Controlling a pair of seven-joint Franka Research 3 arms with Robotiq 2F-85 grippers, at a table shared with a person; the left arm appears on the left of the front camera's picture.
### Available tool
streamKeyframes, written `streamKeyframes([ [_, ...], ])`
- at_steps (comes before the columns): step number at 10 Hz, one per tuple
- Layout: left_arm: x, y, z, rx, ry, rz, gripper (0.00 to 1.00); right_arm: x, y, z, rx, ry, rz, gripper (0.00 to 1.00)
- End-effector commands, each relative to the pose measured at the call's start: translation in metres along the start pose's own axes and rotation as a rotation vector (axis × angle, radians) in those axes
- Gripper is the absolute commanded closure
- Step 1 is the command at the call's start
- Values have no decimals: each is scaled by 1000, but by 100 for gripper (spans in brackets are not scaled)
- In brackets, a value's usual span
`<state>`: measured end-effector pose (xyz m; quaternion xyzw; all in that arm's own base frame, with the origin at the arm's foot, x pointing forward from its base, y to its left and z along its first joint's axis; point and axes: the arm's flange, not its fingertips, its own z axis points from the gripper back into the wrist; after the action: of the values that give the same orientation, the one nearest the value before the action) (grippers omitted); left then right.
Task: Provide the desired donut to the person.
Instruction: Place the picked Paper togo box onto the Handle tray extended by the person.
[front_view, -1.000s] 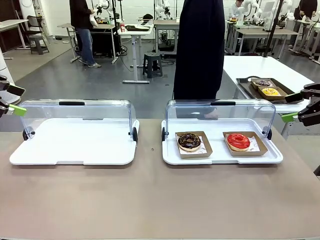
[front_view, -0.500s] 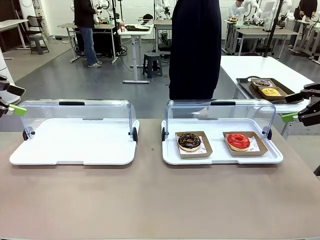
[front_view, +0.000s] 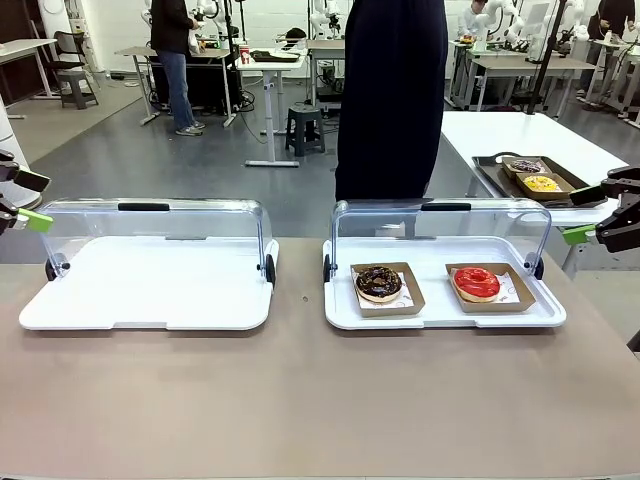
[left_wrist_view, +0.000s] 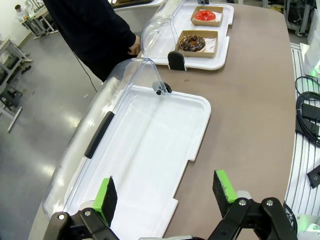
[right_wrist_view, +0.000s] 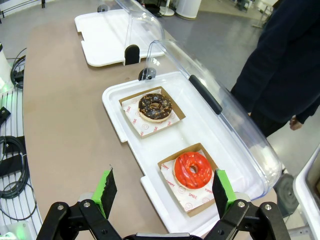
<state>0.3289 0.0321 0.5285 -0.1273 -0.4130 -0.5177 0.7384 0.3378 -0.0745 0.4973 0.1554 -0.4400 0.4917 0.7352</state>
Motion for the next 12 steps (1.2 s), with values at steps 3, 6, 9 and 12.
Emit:
streamKeyframes([
  [3, -2, -2, 0, 10, 11, 9, 0, -1, -2, -3, -1, -31, 12, 0],
  [6, -2, -2, 0, 10, 11, 9, 0, -1, -2, -3, -1, -31, 12, 0],
  [9, -2, -2, 0, 10, 11, 9, 0, -1, -2, -3, -1, -31, 12, 0],
  [12, -2, -2, 0, 10, 11, 9, 0, -1, -2, -3, -1, -31, 12, 0],
])
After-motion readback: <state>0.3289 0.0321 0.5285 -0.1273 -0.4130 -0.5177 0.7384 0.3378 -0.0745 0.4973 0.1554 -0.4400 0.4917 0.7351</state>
